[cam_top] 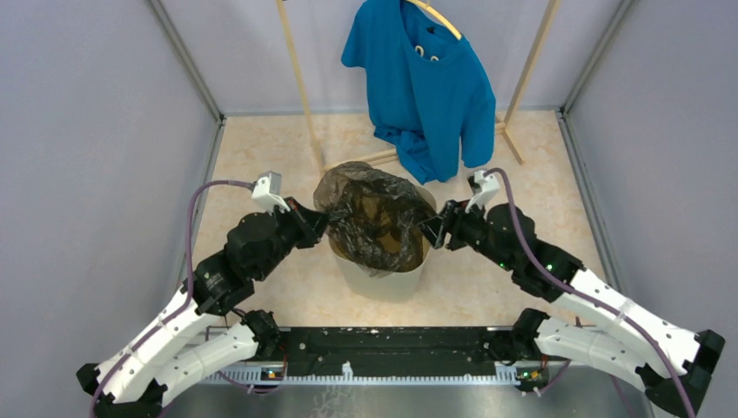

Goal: Put the trash bags into the trash bin

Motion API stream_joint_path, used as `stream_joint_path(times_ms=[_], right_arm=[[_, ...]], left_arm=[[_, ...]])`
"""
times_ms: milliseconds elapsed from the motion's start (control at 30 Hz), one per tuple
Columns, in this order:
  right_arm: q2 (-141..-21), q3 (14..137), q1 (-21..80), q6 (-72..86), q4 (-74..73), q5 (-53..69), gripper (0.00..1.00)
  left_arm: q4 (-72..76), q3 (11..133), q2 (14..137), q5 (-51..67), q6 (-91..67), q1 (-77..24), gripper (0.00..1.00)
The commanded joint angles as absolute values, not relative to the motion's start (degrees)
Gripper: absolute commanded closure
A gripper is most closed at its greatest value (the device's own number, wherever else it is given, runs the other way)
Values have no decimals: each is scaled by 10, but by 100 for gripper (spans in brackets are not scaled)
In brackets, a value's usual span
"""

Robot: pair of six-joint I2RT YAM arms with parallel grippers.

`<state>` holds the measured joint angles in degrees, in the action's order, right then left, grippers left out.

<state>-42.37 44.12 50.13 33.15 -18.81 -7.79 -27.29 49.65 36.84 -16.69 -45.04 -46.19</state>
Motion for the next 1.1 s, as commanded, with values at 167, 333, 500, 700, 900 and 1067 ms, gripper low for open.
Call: stream_joint_path(times_ms=[167, 333, 500, 700, 900, 1067], right_arm=[[-546, 573, 493, 193, -226, -167, 30], [-501, 616, 494, 180, -351, -176, 7], [-450, 644, 494, 189, -385, -60, 2], [-466, 635, 495, 254, -281, 119, 3], [-504, 622, 510, 282, -195, 144, 3], [-542, 623, 552, 285, -162, 112, 1]], left_arm=[[-228, 513, 329, -104, -390, -462, 100], [-181, 509, 303, -29, -359, -461, 100], [-122, 506, 299, 5, -350, -461, 100], [-65, 523, 355, 81, -350, -461, 100], [-18, 537, 416, 142, -392, -461, 100], [29, 536, 456, 160, -419, -461, 100]])
